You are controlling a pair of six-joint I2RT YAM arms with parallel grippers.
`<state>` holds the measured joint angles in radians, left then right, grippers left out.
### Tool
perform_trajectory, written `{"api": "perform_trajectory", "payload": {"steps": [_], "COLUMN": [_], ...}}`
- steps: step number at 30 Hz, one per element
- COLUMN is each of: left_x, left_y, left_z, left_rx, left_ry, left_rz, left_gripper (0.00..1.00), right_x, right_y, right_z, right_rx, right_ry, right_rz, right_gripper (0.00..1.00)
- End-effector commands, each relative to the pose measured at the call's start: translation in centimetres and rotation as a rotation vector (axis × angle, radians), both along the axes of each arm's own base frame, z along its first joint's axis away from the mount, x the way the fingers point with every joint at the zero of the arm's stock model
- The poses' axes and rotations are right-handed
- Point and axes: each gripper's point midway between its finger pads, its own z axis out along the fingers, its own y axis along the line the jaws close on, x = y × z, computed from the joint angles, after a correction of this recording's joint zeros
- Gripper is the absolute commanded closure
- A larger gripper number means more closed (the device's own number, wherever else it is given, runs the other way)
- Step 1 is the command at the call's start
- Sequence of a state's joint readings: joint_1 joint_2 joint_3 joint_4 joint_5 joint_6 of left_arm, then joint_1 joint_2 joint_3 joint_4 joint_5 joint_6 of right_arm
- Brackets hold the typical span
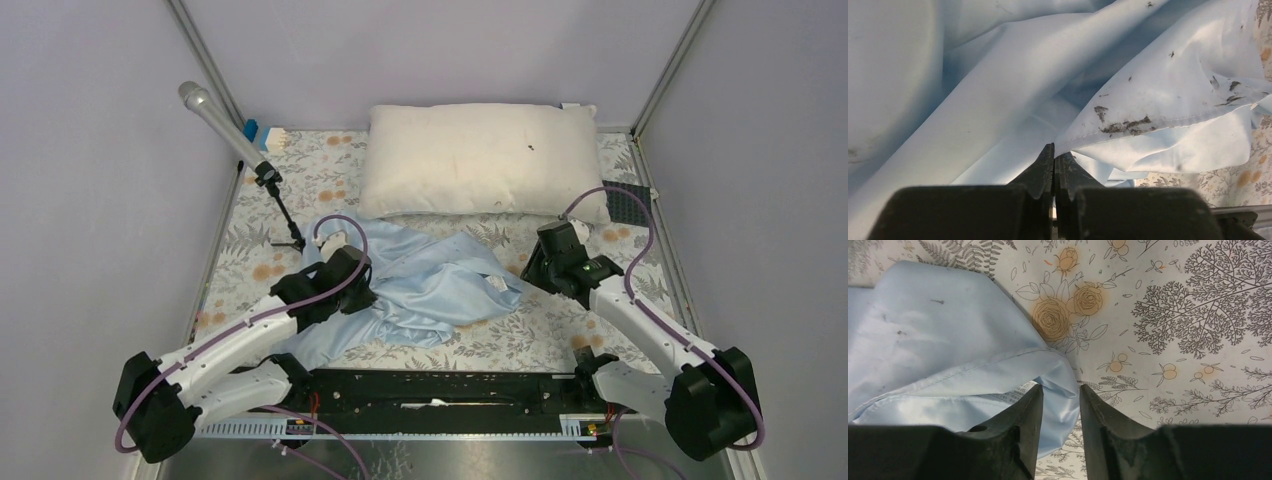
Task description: Put the pillow into the pillowcase
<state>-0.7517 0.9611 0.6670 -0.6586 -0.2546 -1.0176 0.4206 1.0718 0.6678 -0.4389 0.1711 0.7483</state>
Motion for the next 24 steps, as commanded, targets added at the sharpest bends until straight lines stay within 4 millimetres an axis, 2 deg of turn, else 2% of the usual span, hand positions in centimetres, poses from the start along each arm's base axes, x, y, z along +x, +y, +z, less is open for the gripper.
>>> {"api": "perform_trajectory", "payload": {"steps": [1, 5, 7, 10, 13, 19, 22, 24], "left_x": [0.3, 0.4, 0.6, 0.8, 1.1, 1.8, 2.1, 2.1], "left_y": [-0.2, -0.6, -0.7, -0.4, 0.5, 1.8, 2.1, 2.1], "left_z": [0.2, 0.0, 0.0, 0.2, 0.6, 0.9, 1.1, 1.0], "left_rx": [0.008, 0.004, 0.007, 0.014, 0.028, 0.037, 0.040, 0.038], "left_ry": [-0.002, 0.004, 0.003, -0.005, -0.021, -0.024, -0.028, -0.028], "left_rz": [-0.025, -0.039, -0.039, -0.028, 0.004, 0.031, 0.034, 0.034], "left_gripper": [1.00, 1.00, 1.00, 1.00, 1.00, 1.00, 1.00, 1.00], "right_x": [0.5, -0.2, -0.7, -1.9, -2.2, -2.6, -2.0, -1.4], "right_y": [1.0, 2.0, 1.4, 0.2, 0.3, 3.8, 5.9, 7.2], "right_z": [0.2, 0.3, -1.0, -2.8, -3.2, -5.1, -5.2, -4.6], "right_rx": [-0.026, -0.094, -0.130, -0.150, -0.082, 0.074, 0.171, 0.224], "right_ry": [-0.013, -0.030, 0.010, 0.040, -0.009, 0.038, 0.037, 0.022], "right_rz": [0.062, 0.102, 0.088, 0.042, 0.001, 0.080, 0.109, 0.124], "right_gripper": [0.62, 0.61, 0.57, 0.45, 0.41, 0.34, 0.38, 0.53]}}
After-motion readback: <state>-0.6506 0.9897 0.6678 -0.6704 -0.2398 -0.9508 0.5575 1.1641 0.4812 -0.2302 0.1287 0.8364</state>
